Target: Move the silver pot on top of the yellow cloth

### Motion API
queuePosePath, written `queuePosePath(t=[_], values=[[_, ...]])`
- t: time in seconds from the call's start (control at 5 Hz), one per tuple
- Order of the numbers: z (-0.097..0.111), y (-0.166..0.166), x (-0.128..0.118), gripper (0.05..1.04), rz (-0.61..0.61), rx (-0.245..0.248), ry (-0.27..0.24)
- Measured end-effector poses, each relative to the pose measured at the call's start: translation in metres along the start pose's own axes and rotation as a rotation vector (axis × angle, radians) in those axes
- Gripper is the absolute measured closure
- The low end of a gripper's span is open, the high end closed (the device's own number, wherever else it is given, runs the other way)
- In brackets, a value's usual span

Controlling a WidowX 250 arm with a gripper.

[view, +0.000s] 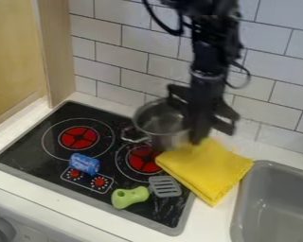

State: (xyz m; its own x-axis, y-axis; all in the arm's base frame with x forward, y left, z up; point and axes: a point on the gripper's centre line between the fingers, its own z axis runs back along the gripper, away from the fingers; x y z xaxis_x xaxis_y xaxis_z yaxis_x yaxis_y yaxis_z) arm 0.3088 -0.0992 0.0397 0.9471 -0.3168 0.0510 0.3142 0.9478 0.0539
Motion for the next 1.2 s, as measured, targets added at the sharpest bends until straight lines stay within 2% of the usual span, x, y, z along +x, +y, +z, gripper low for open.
queuePosePath(t=[0.6, 0.8, 1.0, 1.2], values=[[-0.016, -0.037, 0.005, 1.02, -0.146, 0.001, 0.039], [-0.022, -0.037, 0.003, 0.996, -0.165, 0.004, 0.079], [-0.024, -0.037, 0.001, 0.828, -0.146, 0.008, 0.116], [-0.024, -0.038, 0.001, 0.561, -0.136, 0.003, 0.113]])
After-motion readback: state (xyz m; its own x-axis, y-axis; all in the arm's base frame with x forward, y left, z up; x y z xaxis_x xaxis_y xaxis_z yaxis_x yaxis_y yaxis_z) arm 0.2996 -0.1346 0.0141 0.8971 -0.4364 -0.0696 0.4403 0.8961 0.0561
